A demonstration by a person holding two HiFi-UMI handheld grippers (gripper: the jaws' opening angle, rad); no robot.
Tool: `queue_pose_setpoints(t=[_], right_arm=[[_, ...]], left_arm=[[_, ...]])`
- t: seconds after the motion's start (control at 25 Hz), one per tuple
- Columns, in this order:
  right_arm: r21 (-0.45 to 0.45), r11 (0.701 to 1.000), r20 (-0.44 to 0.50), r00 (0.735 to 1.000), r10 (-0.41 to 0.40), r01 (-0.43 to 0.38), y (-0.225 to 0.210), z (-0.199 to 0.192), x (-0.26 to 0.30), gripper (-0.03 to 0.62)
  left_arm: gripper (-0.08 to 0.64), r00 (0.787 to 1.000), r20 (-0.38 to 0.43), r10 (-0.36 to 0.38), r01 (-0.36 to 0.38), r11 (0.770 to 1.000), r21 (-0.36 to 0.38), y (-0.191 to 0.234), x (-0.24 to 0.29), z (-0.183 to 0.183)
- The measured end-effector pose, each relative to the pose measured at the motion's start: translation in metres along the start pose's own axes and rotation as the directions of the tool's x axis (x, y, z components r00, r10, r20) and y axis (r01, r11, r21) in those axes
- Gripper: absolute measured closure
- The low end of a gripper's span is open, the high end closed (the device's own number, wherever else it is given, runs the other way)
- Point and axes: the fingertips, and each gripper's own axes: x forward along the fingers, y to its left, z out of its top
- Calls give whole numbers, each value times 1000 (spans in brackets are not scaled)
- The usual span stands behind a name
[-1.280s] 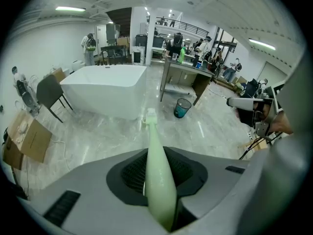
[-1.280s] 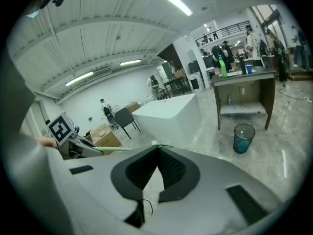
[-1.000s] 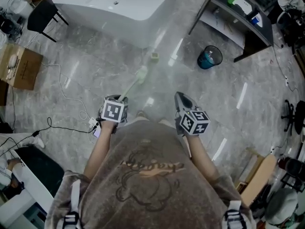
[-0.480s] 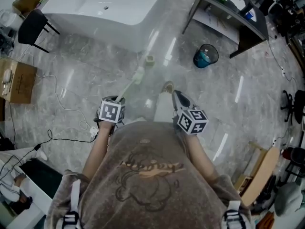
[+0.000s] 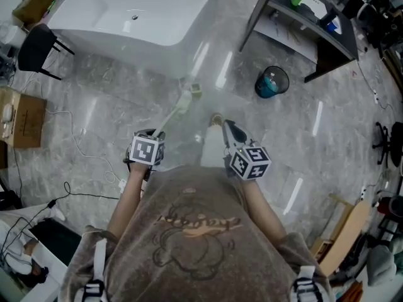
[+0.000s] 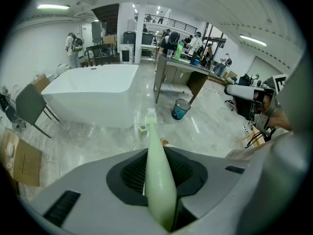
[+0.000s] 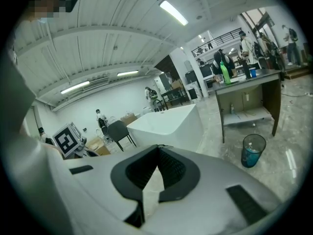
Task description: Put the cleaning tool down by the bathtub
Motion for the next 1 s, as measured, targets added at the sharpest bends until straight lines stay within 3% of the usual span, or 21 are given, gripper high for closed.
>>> queue_pose_setpoints(t=[0.24,0.64,1.0], right_arm=[[5,1000,-22,999,27,-27,-34,40,42,594],[-27,994,-115,988,100,-104,-90,105,117,594],[-58,975,-221,955,198,-215,-120,126,176,594]], left_arm=[[465,1000,-14,-10,10,1000,-3,8,27,54],[465,1000,-15,-20,19,997,-81,10,66,145],[465,1000,-13,14,-16,982,-188,16,97,182]])
